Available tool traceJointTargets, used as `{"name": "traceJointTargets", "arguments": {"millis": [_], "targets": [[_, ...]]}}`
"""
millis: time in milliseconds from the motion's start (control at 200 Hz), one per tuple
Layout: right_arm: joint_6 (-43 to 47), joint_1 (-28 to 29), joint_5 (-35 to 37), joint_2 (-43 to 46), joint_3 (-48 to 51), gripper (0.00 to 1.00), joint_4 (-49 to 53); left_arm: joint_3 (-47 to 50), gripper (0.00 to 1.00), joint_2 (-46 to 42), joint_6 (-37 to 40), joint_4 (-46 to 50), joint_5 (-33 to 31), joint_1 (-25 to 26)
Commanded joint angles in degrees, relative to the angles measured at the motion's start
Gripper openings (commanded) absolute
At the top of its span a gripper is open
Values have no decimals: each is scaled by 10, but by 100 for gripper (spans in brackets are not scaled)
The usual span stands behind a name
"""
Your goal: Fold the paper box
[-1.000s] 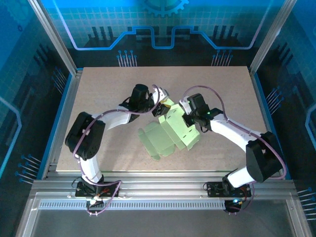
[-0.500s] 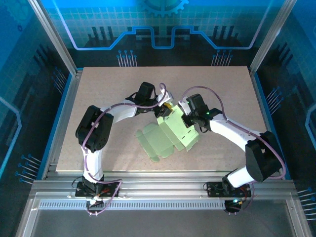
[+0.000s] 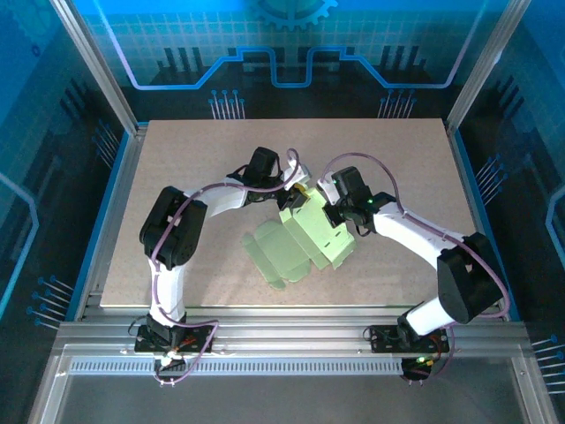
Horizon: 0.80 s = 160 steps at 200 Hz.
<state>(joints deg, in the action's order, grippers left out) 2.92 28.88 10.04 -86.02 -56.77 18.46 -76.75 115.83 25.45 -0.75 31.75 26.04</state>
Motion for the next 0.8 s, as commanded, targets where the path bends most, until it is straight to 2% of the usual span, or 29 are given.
{"name": "traceJointTargets", "arguments": {"millis": [0,115,215,335,525,795], "targets": [[6,8,-5,-9,-20,0,8,-18,23,11,-6,-12,-2,2],[9,10,-2,-11,-22,0,11,-23,23,9,-9,-7,0,2],[13,12,4,-13,-24,0,15,-30,32,8,-7,1,-7,2],[17,13,13,-13,-26,0,20,-51,33,11,7,39,-11,2],[17,13,10,-12,-26,0,19,-76,25,24,12,80,2,2],[18,14,10,-12,-29,0,21,-77,22,27,17,86,6,2]]}}
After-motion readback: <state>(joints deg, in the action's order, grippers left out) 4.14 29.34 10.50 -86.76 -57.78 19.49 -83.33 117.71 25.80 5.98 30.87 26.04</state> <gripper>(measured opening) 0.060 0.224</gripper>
